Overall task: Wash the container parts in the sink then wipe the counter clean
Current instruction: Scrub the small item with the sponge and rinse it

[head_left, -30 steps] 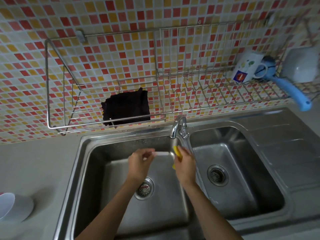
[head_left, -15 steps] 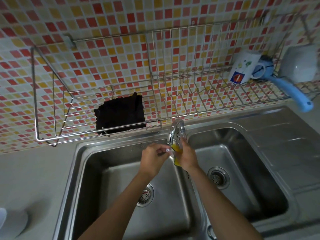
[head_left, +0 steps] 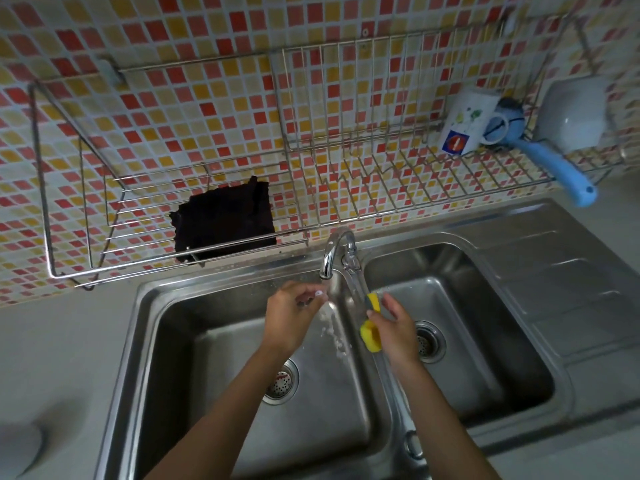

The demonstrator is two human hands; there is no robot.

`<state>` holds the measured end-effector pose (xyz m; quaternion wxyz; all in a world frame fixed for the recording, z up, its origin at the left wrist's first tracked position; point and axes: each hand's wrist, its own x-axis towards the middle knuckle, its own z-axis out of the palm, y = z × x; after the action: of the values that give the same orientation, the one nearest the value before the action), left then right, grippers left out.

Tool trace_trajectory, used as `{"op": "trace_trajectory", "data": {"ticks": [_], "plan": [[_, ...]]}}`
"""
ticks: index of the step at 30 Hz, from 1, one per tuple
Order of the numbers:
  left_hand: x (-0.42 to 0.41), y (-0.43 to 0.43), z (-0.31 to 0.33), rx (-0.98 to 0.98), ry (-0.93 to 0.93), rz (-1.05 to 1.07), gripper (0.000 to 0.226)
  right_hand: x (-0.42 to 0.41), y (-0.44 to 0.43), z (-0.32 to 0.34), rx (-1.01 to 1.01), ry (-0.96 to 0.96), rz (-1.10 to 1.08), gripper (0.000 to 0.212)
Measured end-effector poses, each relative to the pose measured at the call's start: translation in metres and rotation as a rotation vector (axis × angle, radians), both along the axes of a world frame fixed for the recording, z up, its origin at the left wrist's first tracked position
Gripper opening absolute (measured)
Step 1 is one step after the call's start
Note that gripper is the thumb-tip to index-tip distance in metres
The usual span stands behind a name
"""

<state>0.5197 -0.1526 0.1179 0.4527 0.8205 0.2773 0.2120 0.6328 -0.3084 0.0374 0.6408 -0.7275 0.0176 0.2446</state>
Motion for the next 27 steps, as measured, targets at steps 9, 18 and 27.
{"op": "trace_trajectory", "data": {"ticks": [9, 18, 27], "plan": [[0.001, -0.003, 0.005, 0.038, -0.008, -0.076, 0.022, -0.009, 0.015, 0.006, 0.372, 0.534, -0.059, 0.039], [-0.073, 0.026, -0.006, 0.225, 0.092, 0.045, 0.02, -0.031, 0.051, 0.015, 0.557, 0.877, 0.055, 0.043], [-0.131, 0.034, -0.022, 0.231, 0.148, 0.186, 0.016, -0.031, 0.067, 0.018, 0.367, 0.566, 0.165, 0.02]]}}
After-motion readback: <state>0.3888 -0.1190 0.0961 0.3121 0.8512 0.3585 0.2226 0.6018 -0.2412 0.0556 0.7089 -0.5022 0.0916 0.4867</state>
